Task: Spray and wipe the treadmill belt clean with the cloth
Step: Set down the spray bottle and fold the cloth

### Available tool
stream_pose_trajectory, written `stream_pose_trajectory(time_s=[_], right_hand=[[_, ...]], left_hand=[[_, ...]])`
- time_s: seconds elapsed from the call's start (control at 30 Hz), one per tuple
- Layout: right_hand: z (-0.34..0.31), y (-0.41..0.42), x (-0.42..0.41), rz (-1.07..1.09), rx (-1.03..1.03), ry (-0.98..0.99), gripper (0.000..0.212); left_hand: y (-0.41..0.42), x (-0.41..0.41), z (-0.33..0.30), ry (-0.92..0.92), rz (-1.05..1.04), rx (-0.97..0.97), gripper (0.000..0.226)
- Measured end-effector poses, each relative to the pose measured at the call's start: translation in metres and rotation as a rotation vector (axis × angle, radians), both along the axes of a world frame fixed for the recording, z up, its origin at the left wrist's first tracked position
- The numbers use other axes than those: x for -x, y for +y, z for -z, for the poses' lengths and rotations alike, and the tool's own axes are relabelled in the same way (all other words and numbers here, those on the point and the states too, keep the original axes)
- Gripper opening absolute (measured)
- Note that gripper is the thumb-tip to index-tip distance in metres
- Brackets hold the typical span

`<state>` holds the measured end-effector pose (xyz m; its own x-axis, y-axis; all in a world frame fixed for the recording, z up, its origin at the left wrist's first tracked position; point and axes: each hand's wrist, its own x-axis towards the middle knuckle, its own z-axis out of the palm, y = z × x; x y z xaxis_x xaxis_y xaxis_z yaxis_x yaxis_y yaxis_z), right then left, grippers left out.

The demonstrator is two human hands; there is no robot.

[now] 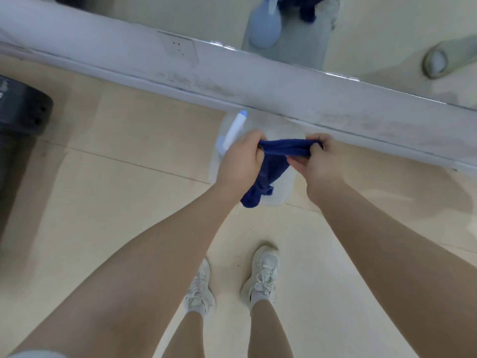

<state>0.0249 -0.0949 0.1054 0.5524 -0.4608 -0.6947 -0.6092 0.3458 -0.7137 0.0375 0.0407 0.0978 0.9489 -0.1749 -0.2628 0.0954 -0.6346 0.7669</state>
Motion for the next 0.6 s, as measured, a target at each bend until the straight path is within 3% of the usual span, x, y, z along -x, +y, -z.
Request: stream_pose_trajectory(time_s=[0.1, 0.23, 0.33, 0.43, 0.53, 0.6], right_hand=[[-0.013, -0.019, -0.01, 0.075, 0.022, -0.025, 0.032], [0.001, -0.032, 0.009, 0.011, 0.198, 0.106, 0.028], [0.04, -0.029, 0.034, -0.037, 0.196, 0.28, 0.022], [0.081, -0.022, 0.053, -0.041, 0.049, 0.424, 0.02], [0.106, -0.019, 0.052, 0.004, -0.074, 0.416, 0.024], [0.115, -0.021, 0.045, 0.068, -0.156, 0.279, 0.024]], left_hand=[[-0.011, -0.013, 0.0, -0.129, 0.048, 0.027, 0.02], [-0.012, 0.002, 0.023, -0.237, 0.271, -0.02, 0.023], [-0.007, 0.022, 0.056, -0.107, 0.346, -0.109, 0.018], [-0.006, 0.036, 0.093, 0.037, 0.389, -0.212, 0.018], [-0.01, 0.032, 0.119, 0.106, 0.31, -0.262, 0.018], [-0.015, 0.024, 0.133, 0.104, 0.228, -0.247, 0.024]])
